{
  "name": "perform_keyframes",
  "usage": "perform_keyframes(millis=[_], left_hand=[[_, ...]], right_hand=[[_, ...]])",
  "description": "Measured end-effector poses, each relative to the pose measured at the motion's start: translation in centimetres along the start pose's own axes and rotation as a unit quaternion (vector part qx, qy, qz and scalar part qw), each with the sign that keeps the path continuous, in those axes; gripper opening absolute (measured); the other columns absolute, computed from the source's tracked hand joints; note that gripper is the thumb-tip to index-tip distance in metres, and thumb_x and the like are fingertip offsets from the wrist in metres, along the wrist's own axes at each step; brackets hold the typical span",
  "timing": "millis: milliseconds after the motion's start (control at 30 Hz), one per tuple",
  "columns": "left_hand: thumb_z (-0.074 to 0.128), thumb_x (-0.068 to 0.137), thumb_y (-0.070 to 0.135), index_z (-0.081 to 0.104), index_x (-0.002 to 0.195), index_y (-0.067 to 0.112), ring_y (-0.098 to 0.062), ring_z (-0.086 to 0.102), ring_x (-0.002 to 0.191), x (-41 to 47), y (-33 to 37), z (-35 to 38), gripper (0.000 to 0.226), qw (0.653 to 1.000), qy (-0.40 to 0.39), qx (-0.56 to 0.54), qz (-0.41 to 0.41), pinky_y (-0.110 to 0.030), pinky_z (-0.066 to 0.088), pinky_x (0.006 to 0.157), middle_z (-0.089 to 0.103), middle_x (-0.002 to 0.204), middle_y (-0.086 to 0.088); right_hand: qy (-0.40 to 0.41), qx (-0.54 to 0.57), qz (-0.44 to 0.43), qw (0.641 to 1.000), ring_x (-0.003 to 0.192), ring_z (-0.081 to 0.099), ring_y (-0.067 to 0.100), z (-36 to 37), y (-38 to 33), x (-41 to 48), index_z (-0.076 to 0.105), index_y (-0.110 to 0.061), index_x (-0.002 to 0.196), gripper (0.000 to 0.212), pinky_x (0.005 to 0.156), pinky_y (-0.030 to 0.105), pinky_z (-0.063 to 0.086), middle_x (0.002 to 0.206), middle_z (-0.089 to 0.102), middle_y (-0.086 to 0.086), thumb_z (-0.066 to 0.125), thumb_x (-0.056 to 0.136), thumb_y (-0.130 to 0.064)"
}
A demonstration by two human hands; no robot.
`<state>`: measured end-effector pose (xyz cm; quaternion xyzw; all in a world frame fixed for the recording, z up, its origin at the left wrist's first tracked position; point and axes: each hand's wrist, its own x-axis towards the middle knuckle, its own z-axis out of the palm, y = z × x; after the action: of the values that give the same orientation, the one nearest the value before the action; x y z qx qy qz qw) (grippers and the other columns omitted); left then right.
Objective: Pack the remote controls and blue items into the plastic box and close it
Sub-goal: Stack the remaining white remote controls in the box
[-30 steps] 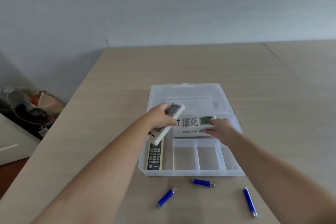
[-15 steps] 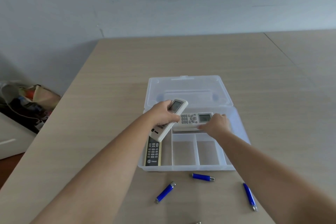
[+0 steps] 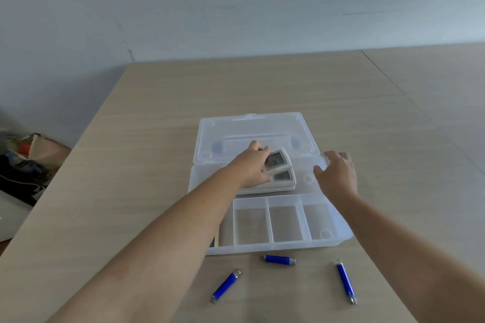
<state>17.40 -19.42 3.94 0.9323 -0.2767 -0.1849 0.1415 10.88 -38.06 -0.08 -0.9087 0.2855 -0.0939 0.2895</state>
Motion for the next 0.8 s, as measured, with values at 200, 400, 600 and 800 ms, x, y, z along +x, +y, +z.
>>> perform_keyframes(millis=[200, 400, 600, 800], left_hand=[[0.057, 0.088, 0.011, 0.027, 0.149, 0.007, -0.029, 0.045, 0.123, 1.8, 0.5, 3.1, 0.068, 0.995, 0.004, 0.098, 0.031, -0.041, 0.047, 0.098, 0.037, 0.139, -0.011], [0.068, 0.08, 0.011, 0.045, 0.133, 0.011, -0.026, 0.047, 0.122, 2.7, 0.0, 4.3, 0.058, 0.994, 0.042, 0.092, 0.052, -0.041, 0.046, 0.098, 0.05, 0.129, -0.007], [0.071, 0.078, 0.013, 0.05, 0.124, 0.01, -0.027, 0.055, 0.109, 2.8, -0.1, 5.1, 0.051, 0.99, 0.076, 0.109, 0.046, -0.042, 0.052, 0.087, 0.048, 0.123, -0.006], [0.066, 0.082, 0.013, 0.049, 0.126, 0.01, -0.025, 0.046, 0.116, 2.7, -0.4, 5.6, 0.048, 0.986, 0.105, 0.125, 0.04, -0.037, 0.05, 0.09, 0.047, 0.125, -0.006]], right_hand=[[-0.002, 0.024, 0.031, 0.999, 0.096, 0.061, 0.032, 0.3, 2.6, 0.1, 0.064, -0.003, 0.114, 0.03, 0.082, 0.037, 0.05, 0.102, 0.068, 0.016, 0.053, 0.087, -0.005], [0.008, 0.019, 0.01, 1.0, 0.1, 0.057, 0.032, 0.6, 3.1, 0.1, 0.063, -0.002, 0.114, 0.029, 0.085, 0.038, 0.048, 0.104, 0.066, 0.016, 0.049, 0.089, -0.005], [0.01, 0.014, 0.004, 1.0, 0.105, 0.055, 0.031, 0.7, 3.1, -0.1, 0.062, -0.001, 0.115, 0.028, 0.086, 0.035, 0.045, 0.111, 0.065, 0.015, 0.048, 0.09, -0.005], [0.006, 0.012, -0.001, 1.0, 0.101, 0.057, 0.031, 0.5, 3.0, -0.2, 0.062, -0.001, 0.115, 0.028, 0.085, 0.035, 0.045, 0.107, 0.066, 0.016, 0.051, 0.09, -0.005]])
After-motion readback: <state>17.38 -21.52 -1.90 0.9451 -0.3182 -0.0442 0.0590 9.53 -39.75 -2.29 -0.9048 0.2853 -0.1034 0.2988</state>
